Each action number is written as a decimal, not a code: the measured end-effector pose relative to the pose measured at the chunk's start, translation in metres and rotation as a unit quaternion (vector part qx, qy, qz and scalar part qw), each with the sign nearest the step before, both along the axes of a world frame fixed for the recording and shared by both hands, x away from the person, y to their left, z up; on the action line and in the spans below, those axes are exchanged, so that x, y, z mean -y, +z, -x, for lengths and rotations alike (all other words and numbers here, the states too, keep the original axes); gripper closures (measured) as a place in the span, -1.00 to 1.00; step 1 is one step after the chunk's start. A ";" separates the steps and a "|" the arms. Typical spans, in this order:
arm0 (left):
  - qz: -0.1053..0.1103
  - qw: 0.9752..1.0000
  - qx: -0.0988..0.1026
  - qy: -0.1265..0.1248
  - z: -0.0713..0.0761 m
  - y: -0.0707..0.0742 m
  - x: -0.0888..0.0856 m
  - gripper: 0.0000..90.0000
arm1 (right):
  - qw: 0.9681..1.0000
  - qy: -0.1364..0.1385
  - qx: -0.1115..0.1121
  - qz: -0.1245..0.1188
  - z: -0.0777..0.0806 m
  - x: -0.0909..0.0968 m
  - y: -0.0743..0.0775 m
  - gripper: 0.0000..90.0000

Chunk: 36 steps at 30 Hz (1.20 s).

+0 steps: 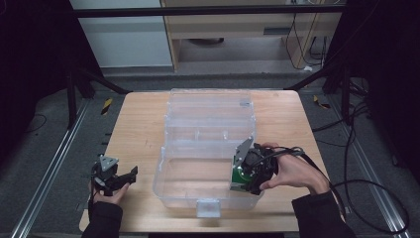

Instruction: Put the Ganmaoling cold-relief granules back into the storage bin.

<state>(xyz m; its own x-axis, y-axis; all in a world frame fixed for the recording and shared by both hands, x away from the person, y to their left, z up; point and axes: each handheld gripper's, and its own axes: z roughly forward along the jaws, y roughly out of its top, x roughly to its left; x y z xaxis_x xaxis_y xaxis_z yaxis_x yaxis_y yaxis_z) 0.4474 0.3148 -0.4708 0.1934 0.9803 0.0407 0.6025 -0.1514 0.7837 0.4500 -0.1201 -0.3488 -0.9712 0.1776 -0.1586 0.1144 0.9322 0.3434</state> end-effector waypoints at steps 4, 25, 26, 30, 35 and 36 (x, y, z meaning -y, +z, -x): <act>0.000 1.000 0.001 0.000 0.000 0.000 0.000 -0.57 | 1.000 0.002 -0.008 -0.010 0.001 0.000 -0.007 -0.64; 0.000 1.000 0.001 0.000 0.000 0.001 -0.001 -0.57 | 1.000 -0.002 -0.020 -0.004 -0.005 -0.002 -0.039 -0.65; 0.000 1.000 0.001 0.000 0.000 0.001 -0.001 -0.57 | 1.000 -0.005 -0.022 -0.009 -0.005 -0.001 -0.041 -0.65; -0.001 1.000 0.000 -0.001 0.000 0.000 0.000 -0.57 | 1.000 -0.002 -0.021 -0.007 -0.006 -0.001 -0.044 -0.66; 0.000 1.000 0.000 -0.001 0.000 0.000 -0.001 -0.57 | 1.000 -0.006 -0.021 0.005 -0.007 -0.002 -0.046 -0.72; 0.000 1.000 0.000 -0.001 0.000 0.000 -0.001 -0.57 | 1.000 -0.010 -0.022 0.006 -0.007 -0.001 -0.046 -0.69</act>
